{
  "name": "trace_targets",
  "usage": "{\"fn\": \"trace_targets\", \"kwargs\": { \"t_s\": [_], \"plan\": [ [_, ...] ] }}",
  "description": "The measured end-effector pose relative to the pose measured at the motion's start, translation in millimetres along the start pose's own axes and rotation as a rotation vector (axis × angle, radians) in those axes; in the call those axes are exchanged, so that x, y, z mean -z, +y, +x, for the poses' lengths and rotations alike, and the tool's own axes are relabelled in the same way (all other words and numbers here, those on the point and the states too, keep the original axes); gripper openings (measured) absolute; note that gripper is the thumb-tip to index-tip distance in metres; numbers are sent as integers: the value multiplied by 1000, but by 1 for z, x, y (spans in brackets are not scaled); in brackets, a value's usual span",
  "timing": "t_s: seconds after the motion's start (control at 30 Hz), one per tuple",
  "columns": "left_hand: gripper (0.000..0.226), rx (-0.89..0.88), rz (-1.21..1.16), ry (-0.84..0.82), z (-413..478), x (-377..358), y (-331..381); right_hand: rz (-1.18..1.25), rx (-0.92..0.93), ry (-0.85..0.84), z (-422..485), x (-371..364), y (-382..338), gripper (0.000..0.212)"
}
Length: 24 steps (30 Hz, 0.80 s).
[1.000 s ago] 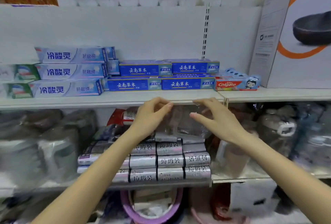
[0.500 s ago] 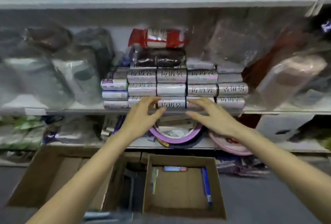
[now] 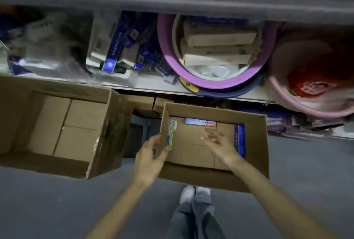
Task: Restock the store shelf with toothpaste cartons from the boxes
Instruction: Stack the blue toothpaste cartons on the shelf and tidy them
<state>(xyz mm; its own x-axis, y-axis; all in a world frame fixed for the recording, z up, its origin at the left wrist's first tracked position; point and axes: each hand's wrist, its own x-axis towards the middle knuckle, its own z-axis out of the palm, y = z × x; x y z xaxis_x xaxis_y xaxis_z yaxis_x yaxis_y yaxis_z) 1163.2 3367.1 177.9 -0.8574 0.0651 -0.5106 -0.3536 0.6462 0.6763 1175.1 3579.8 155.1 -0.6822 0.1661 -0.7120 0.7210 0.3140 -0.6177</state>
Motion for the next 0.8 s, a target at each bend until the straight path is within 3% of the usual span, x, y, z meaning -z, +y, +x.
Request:
{"fn": "trace_targets", "kwargs": {
  "t_s": [0.37,0.5,0.6,0.73,0.8],
  "plan": [
    [52,232,-146,-34,155,-172,-76,132,-205,97,176,-8,163,71],
    [37,272,-199,41,208,-205,-96,218,-167,149,229,-15,191,70],
    [46,268,-261,37,231,-219,-98,253,-105,244,258,-21,198,68],
    [28,247,-346,14,239,-233,-97,268,-45,296,287,-40,208,93],
    [31,253,-359,-12,239,-236,-98,311,-43,330,290,-48,210,96]
  ]
}}
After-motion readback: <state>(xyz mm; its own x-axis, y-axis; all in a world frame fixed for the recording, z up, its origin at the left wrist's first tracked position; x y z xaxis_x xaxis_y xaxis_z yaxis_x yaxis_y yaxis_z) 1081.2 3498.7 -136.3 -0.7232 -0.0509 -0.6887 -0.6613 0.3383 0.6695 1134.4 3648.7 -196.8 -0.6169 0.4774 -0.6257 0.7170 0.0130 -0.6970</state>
